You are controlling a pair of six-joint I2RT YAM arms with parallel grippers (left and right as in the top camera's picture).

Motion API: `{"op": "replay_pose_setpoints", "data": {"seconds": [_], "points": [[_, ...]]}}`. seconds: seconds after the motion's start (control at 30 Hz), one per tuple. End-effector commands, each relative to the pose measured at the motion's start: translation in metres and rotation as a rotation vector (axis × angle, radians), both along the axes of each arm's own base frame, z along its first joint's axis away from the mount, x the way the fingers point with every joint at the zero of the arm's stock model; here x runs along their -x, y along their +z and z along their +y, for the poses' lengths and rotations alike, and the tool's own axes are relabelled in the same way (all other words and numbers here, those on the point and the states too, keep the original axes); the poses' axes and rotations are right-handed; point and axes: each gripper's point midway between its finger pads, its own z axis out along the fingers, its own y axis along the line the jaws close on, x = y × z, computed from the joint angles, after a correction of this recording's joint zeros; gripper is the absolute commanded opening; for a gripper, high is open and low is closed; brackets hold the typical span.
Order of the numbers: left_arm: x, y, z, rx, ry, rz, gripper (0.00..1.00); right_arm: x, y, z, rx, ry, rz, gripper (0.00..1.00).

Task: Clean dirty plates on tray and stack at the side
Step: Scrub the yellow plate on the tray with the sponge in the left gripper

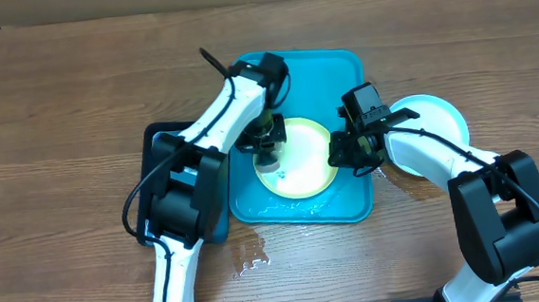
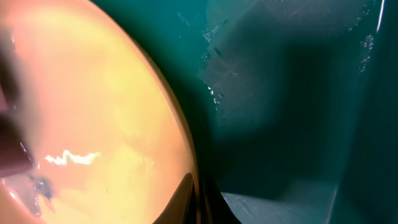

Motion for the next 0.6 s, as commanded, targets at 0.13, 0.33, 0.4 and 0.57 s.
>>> {"op": "replay_pose_setpoints", "data": {"seconds": [0.13,0.33,0.4,0.57], "points": [[0.012,-0.016,-0.097,0.402,-0.193,0.017,0.04,0.005,-0.011,-0.011,0.048,-0.017,0.028,0.04],[0.033,-0.014,-0.124,0.422,-0.26,0.031,0.04,0.005,-0.011,-0.011,0.048,-0.017,0.028,0.04],[0.042,-0.015,-0.122,0.402,-0.236,0.072,0.04,0.005,-0.011,-0.011,0.048,-0.017,0.028,0.04],[0.053,-0.024,-0.085,0.219,-0.119,0.149,0.04,0.006,-0.011,-0.012,0.049,-0.017,0.031,0.04]]}}
